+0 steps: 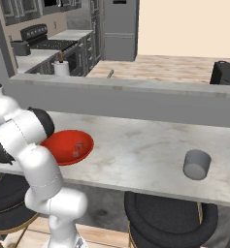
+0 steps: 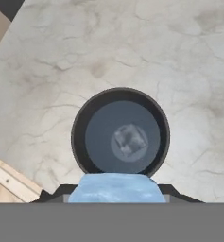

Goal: There are four ice cubes in the ice bowl. Place two ice cubes in each glass of water.

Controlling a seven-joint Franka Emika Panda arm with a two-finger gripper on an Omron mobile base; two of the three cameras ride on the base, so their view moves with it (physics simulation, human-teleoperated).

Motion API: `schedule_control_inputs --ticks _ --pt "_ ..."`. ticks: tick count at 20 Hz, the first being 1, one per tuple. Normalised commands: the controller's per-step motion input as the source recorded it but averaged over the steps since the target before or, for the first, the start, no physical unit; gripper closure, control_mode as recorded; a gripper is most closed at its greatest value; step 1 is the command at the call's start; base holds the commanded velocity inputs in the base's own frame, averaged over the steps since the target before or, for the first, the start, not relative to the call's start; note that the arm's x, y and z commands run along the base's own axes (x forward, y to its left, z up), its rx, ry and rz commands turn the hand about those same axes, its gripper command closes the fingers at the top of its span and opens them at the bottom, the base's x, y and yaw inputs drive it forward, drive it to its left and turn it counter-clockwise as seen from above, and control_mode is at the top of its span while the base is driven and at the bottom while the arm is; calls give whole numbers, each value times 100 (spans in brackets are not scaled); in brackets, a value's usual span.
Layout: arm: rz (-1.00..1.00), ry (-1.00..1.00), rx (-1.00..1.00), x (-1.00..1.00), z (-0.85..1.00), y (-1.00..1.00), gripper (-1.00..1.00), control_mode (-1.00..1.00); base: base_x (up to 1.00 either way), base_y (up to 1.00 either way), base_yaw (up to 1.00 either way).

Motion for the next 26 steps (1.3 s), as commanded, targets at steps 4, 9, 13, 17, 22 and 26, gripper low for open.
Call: schedule_control_inputs --ticks 4,9,13,17,22,26 --pt "0 0 0 3 -23 0 100 -100 0 0 0" --pt "0 0 0 4 -17 0 100 -100 0 0 0" --pt "0 -3 0 9 -6 6 100 -100 0 0 0" --pt "0 -5 0 2 0 18 100 -100 0 0 0" --pt "0 -2 0 8 -5 29 100 -100 0 0 0" --pt "0 -1 0 12 -6 6 100 -100 0 0 0"
